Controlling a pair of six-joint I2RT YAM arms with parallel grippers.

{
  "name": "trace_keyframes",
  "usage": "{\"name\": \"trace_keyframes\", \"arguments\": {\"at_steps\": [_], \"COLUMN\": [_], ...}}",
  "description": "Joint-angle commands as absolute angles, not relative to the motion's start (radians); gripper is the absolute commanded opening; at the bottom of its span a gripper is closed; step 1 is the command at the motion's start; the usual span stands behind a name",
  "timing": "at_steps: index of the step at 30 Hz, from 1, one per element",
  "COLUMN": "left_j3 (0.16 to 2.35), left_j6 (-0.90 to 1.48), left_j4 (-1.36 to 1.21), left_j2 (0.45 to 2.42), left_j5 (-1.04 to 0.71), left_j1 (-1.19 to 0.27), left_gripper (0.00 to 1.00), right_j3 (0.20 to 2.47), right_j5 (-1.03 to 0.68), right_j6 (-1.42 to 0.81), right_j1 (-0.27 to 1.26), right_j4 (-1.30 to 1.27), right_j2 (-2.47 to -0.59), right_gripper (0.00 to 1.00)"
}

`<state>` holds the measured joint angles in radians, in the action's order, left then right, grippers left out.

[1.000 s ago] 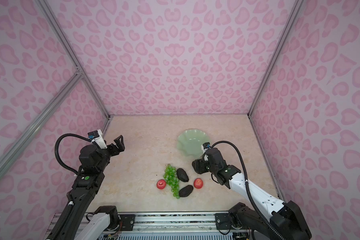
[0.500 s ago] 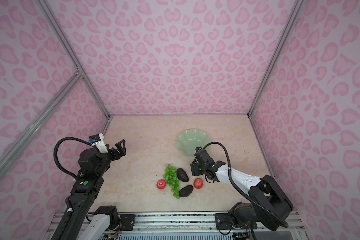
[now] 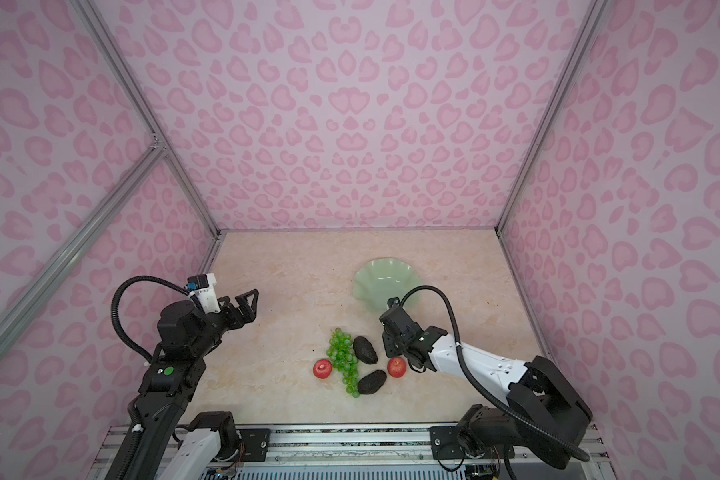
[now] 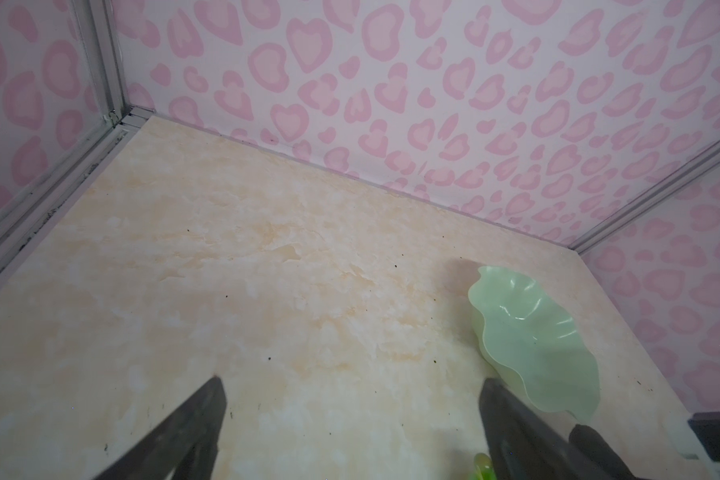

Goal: Place and organize the fake fruits in the fruit bowl
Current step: 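Reach the right gripper down and grasp the dark avocado nearest the bowl, then release the avocado into the bowl while the left gripper reaches for an apple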

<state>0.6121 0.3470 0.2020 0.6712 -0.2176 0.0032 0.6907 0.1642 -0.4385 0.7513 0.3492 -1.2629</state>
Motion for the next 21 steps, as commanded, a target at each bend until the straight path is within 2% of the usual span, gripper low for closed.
{"name": "trace_keyframes", "arguments": {"at_steps": [1, 7, 13, 21], "left_j3": [0.629, 0.626, 0.635, 0.602], "left_j6": [0.365, 0.386, 0.429, 0.512], "left_j4": [0.244, 0.292, 0.341, 0.392], "left_j2": [0.657, 0.664, 0.693, 0.7], "left_j5": [-0.266, -0.32, -0.344, -0.303], "left_j1": [0.003, 0.002, -0.03, -0.17], "left_gripper": [0.95, 0.93, 0.9, 0.88], "right_j3": [0.711, 0.753, 0.978, 1.212], "right_j5": [0.222, 0.254, 0.201, 0.124], "right_j6": [-0.443, -0.391, -0.321, -0.27], "right_j1": [0.771, 0.753, 0.655, 0.58], "right_j4": [0.452, 0.356, 0.335, 0.294], "right_j2": [-1.184, -1.119, -1.349, -1.692], "right_gripper": [0.37, 0.36, 0.36, 0.36]}}
